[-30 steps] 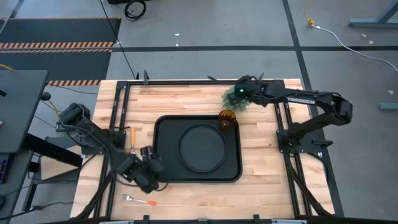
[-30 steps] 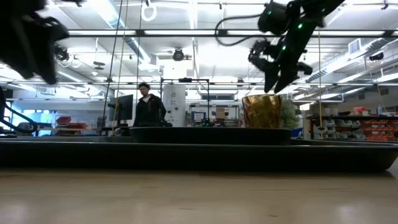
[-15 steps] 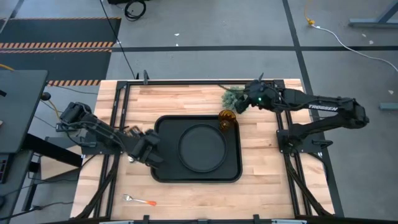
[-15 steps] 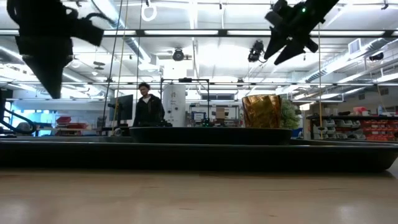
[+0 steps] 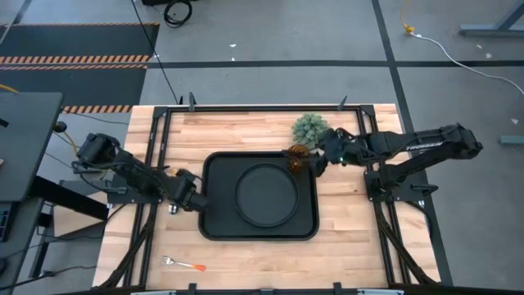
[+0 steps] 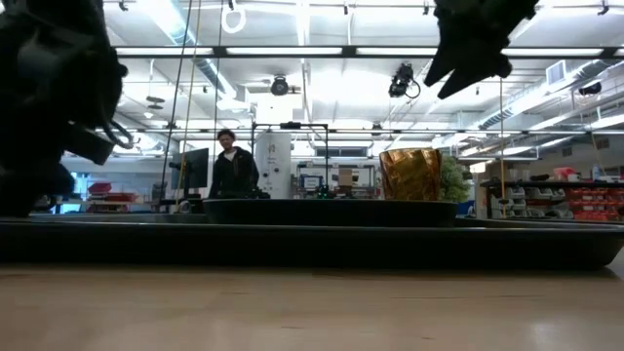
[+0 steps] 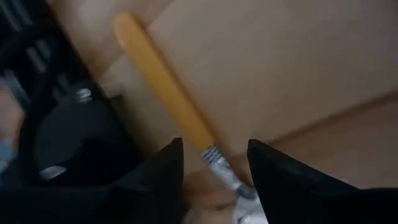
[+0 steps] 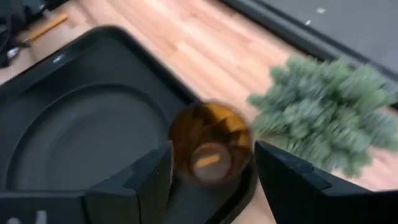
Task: Pick and place plate/cup/fork/spoon on tray
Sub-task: Put the yellow spoon on the black serving tray
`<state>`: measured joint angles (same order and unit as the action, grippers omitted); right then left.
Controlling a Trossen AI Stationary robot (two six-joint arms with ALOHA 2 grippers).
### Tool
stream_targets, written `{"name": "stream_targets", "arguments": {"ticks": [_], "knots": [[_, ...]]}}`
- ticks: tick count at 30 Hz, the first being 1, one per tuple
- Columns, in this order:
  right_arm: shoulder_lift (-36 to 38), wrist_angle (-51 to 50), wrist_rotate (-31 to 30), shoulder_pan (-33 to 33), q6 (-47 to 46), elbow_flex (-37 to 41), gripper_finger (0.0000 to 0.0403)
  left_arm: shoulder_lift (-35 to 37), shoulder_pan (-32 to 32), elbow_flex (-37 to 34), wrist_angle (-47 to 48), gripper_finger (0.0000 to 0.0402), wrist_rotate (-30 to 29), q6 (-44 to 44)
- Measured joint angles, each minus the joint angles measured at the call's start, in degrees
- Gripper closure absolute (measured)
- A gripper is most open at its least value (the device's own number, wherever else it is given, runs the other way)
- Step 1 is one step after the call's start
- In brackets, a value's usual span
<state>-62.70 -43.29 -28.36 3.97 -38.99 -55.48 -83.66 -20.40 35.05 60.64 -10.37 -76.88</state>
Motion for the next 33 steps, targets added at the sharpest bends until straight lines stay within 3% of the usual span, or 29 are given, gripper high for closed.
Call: {"name": "stream_targets", "arguments": {"ticks": [8, 21, 33], "knots": [[0.07, -1.00, -0.74, 6.06, -6.14, 0.00, 0.0171, 1.75, 3.25, -0.92, -0.58, 0.0221, -3.33, -2.02], [0.09, -0.74, -1.69, 7.29, -6.48, 0.00, 0.0171, 2.19, 3.10, -0.96, -1.56, 0.0221, 3.88, -6.45], [0.07, -0.78, 0.00, 10.86, -6.57, 0.00, 0.0172, 2.62, 3.06, -0.94, -5.98, 0.0221, 10.98, 4.96]]}}
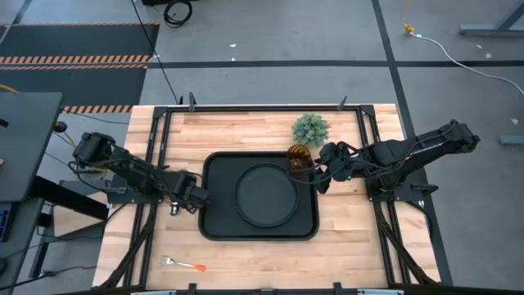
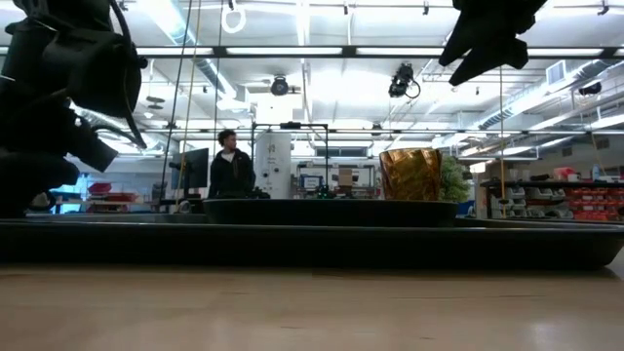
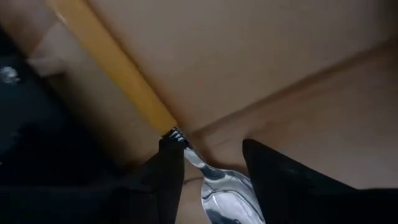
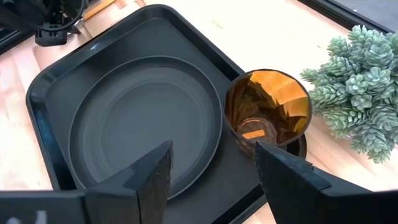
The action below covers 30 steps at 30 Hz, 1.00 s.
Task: Pick and place plate/cup/fork/spoon on tray
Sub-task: Put the yellow spoon on the black serving tray
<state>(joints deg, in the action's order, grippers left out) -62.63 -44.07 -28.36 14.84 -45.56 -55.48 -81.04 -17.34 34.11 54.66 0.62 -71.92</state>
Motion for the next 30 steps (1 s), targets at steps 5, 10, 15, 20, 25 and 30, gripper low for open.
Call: {"name": "stream_targets", "arguments": {"ticks": [5, 10, 15, 20, 25, 30], "knots": [[0.00, 0.00, 0.00, 0.10, 0.11, 0.00, 0.0172, 1.36, -0.33, 2.30, -3.00, 0.0221, 1.91, 2.69], [0.01, -0.16, 0.00, 0.10, 0.26, 0.00, 0.0172, 3.90, -0.29, 5.50, -2.07, 0.0221, -2.28, 4.69], [0.02, -0.39, 0.11, 0.12, 0.20, 0.00, 0.0172, 7.27, -0.29, 6.14, 1.03, 0.0222, -6.13, 1.31], [0.01, -0.66, 2.38, 0.13, 0.03, 0.00, 0.0171, 9.86, -0.53, 6.21, 4.46, 0.0231, -6.54, -1.21], [0.02, -0.49, 2.58, 2.05, 0.38, 0.00, 0.0175, 12.17, -2.56, 6.21, 3.00, 0.0244, -6.14, -0.97], [0.02, 5.09, 1.44, 6.82, 0.07, 0.00, 0.0196, 14.83, -5.94, 6.21, -1.05, 0.0248, -8.79, 0.45]]}}
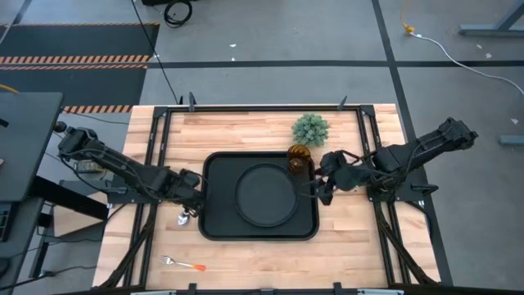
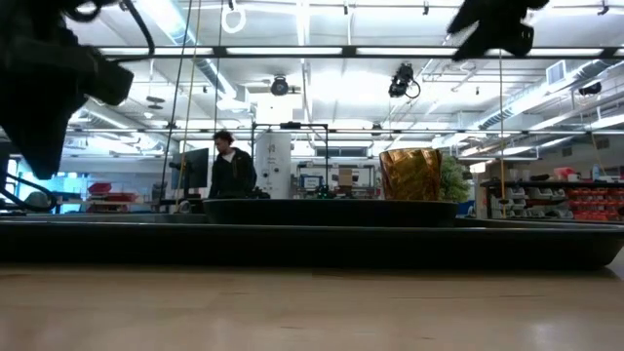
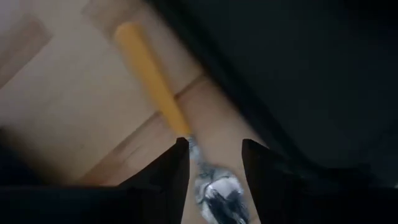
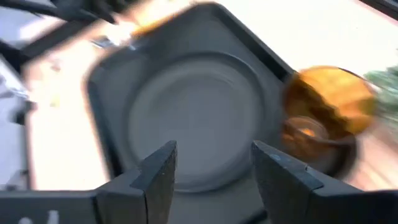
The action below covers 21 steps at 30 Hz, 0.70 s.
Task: Pick and place plate/cup/fork/spoon on tray
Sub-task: Put the yellow spoon on the black serving tray
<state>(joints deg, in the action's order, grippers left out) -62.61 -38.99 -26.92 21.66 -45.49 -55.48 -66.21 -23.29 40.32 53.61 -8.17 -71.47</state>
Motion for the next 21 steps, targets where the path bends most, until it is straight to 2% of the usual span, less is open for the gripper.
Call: {"name": "stream_targets", "arguments": {"ticks": [5, 9, 14, 18, 21], "knots": [[-0.13, 8.26, -3.81, 6.00, -1.08, 0.00, 0.0217, 1.10, -3.98, -0.57, 0.41, 0.0246, -6.67, -7.33], [-0.35, 13.14, -5.30, 10.04, -1.30, 0.00, 0.0221, 0.98, -6.89, -4.26, 1.57, 0.0222, -6.60, -14.27], [-0.91, 17.09, -6.62, 13.29, -2.44, -0.02, 0.0222, 0.96, -9.97, -8.29, 1.23, 0.0168, -6.63, -20.91], [-1.47, 17.98, -6.71, 14.28, -3.14, -0.02, 0.0222, 1.00, -11.46, -9.56, -1.74, 0.0132, -8.15, -21.78], [-1.90, 17.95, -6.71, 14.32, -4.04, -0.02, 0.0222, 1.00, -11.63, -9.84, -3.74, 0.0124, -8.24, -21.80]]}}
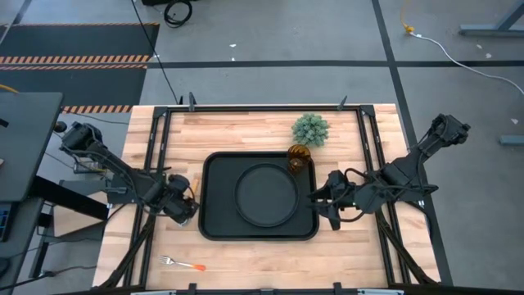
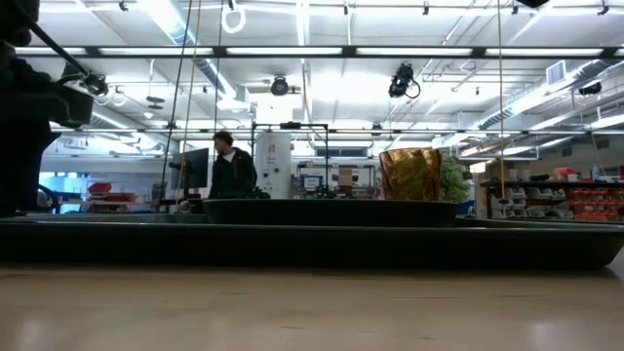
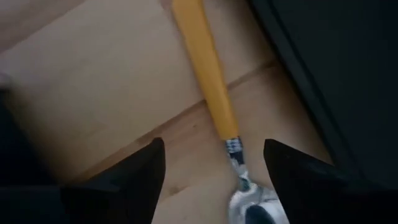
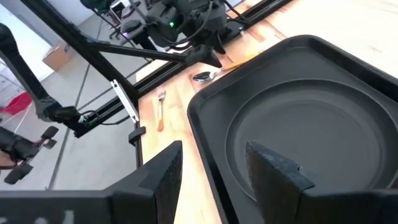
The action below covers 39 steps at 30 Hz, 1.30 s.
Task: Pick and place plate/cup/fork/spoon on tray
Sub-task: Put the yellow spoon on the black serving tray
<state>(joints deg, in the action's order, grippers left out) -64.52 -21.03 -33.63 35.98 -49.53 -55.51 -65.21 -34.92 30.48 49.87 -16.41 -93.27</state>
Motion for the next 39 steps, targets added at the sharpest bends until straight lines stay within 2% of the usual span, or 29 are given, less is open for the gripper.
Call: {"name": "stream_targets", "arguments": {"ticks": [10, 16, 23, 39], "knots": [[-0.13, -0.37, -0.02, -0.48, 0.45, 0.00, 0.0222, -1.32, -3.80, 0.00, -5.68, 0.0137, -0.12, -1.04], [-0.15, -2.13, 0.03, -0.43, 0.41, 0.00, 0.0222, -6.57, -6.75, -0.01, -6.61, 0.0146, 0.08, -4.83], [-0.15, -2.77, 0.24, -0.43, 0.18, 0.00, 0.0222, -12.13, -6.06, 0.26, -6.72, 0.0160, -1.14, -5.51], [-0.15, -2.89, 0.27, -0.40, 1.28, 0.00, 0.0222, -12.79, -5.42, 0.00, -9.32, 0.0250, -5.09, -5.51]]}}
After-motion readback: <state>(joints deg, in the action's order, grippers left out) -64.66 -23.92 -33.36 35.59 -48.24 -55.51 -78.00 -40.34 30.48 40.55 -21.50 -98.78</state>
